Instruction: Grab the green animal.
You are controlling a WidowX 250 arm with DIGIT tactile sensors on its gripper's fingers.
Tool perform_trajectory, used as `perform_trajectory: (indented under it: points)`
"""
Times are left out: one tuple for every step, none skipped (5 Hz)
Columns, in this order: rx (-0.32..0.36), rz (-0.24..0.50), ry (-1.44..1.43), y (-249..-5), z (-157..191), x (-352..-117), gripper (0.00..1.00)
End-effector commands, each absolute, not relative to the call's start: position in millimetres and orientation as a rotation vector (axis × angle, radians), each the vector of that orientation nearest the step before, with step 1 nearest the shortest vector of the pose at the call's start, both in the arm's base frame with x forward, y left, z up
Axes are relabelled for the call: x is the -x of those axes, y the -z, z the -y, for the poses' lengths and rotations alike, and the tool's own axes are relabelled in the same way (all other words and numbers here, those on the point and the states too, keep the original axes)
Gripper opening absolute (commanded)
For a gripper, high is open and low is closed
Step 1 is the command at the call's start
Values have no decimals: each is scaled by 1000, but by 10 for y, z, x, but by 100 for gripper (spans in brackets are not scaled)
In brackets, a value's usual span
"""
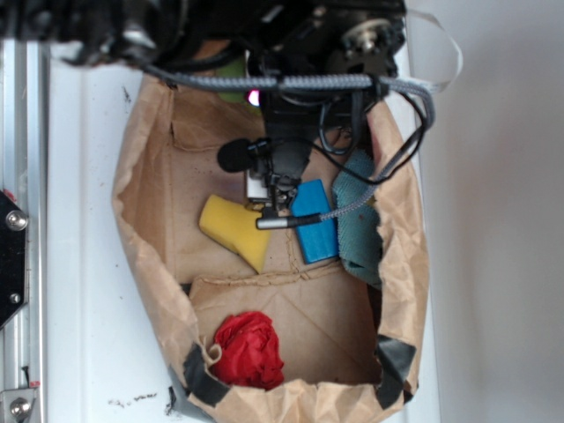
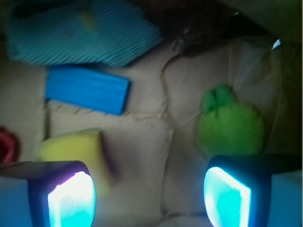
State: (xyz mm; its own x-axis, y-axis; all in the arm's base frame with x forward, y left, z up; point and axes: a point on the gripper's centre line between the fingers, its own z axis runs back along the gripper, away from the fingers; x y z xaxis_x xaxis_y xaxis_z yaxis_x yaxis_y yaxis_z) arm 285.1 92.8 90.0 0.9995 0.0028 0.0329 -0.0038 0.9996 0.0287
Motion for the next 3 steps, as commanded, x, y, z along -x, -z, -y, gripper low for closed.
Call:
perform_trajectory:
  points:
    - [-60,41,-37,-1138,-1096,-2935,100]
    - [-64,56,-46,-1120,-1188,-2965,100]
    - [-97,56,-39,-1042,-1202,-2961,100]
